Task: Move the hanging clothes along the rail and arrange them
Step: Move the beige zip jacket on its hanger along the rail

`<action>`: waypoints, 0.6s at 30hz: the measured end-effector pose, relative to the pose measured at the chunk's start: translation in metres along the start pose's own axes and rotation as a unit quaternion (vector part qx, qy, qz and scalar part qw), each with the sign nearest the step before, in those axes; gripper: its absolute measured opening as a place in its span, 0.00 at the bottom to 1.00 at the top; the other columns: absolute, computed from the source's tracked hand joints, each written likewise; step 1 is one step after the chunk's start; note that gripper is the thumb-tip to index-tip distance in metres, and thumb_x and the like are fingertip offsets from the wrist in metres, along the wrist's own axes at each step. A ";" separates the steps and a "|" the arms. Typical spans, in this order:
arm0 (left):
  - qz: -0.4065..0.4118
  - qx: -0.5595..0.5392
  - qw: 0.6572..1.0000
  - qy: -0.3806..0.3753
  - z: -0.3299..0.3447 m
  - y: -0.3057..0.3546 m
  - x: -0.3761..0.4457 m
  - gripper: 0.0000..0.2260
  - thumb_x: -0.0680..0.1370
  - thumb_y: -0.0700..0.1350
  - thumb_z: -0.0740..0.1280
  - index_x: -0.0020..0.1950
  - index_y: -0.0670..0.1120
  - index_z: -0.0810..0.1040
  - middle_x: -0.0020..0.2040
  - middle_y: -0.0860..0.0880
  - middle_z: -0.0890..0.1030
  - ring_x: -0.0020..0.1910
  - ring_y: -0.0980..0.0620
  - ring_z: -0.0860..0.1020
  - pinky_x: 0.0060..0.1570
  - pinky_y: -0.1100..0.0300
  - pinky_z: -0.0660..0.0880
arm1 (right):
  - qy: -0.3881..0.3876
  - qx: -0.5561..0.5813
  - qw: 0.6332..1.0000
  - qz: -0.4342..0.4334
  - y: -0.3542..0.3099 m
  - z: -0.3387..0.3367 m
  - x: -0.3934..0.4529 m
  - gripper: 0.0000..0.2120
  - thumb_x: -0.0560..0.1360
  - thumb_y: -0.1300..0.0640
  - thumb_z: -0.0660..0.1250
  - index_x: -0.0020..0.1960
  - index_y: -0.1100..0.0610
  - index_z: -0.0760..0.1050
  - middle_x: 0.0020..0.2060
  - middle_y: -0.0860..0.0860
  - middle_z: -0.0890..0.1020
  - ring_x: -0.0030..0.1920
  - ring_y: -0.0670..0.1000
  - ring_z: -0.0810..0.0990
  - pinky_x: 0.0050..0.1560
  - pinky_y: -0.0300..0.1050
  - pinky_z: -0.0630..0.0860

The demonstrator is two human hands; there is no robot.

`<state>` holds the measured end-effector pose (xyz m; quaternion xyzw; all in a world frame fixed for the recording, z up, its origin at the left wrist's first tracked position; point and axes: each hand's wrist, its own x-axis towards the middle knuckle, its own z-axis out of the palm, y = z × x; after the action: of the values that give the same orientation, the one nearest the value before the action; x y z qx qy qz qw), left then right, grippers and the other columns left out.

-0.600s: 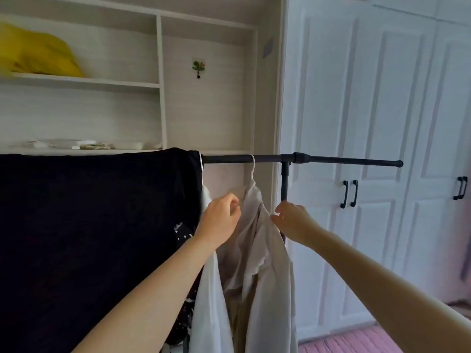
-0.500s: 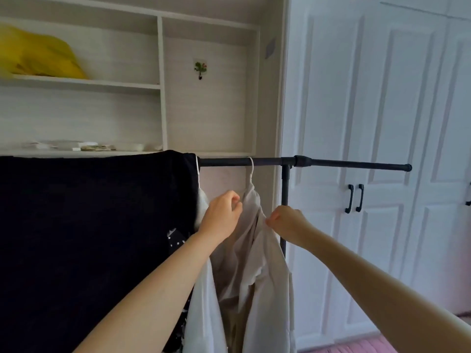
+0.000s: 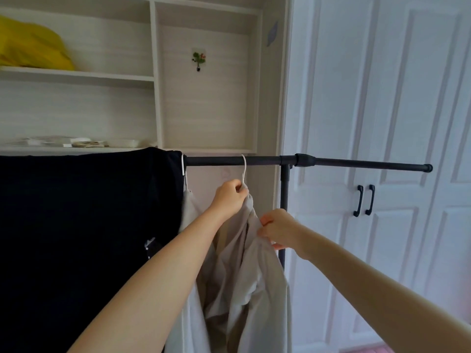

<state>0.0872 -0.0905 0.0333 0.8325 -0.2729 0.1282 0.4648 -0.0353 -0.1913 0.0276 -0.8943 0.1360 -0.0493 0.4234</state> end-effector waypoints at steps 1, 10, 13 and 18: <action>0.000 -0.004 1.000 0.007 -0.001 0.000 0.003 0.07 0.80 0.45 0.61 0.46 0.44 0.77 0.41 0.49 0.78 0.46 0.48 0.77 0.43 0.60 0.70 | 0.019 -0.004 1.000 -0.009 0.000 -0.002 0.002 0.09 0.76 0.65 0.61 0.51 0.62 0.79 0.43 0.56 0.79 0.45 0.55 0.81 0.46 0.45 0.81; 0.044 -0.063 0.995 0.061 -0.013 0.020 0.012 0.09 0.79 0.43 0.63 0.46 0.38 0.77 0.44 0.42 0.80 0.43 0.49 0.75 0.38 0.64 0.67 | 0.136 -0.040 0.987 -0.080 -0.010 -0.035 -0.003 0.11 0.73 0.67 0.58 0.46 0.65 0.80 0.38 0.57 0.79 0.41 0.56 0.78 0.40 0.44 0.75; 0.075 -0.081 0.992 0.069 -0.017 0.030 0.006 0.09 0.80 0.44 0.62 0.47 0.40 0.78 0.44 0.45 0.81 0.44 0.52 0.76 0.38 0.67 0.68 | 0.182 -0.057 0.979 -0.077 -0.012 -0.044 -0.014 0.12 0.74 0.66 0.57 0.45 0.63 0.79 0.39 0.55 0.79 0.38 0.53 0.75 0.33 0.40 0.71; 0.121 -0.114 0.984 0.066 -0.016 0.048 -0.017 0.08 0.79 0.44 0.63 0.48 0.40 0.79 0.42 0.48 0.81 0.44 0.51 0.78 0.46 0.60 0.72 | 0.292 -0.123 0.947 -0.062 -0.004 -0.045 -0.043 0.12 0.69 0.61 0.55 0.44 0.63 0.77 0.40 0.56 0.81 0.38 0.59 0.77 0.36 0.46 0.68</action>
<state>0.0463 -0.0911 0.0681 0.7249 -0.3533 0.2063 0.5542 -0.0850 -0.2104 0.0608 -0.8925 0.2028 -0.3174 0.2483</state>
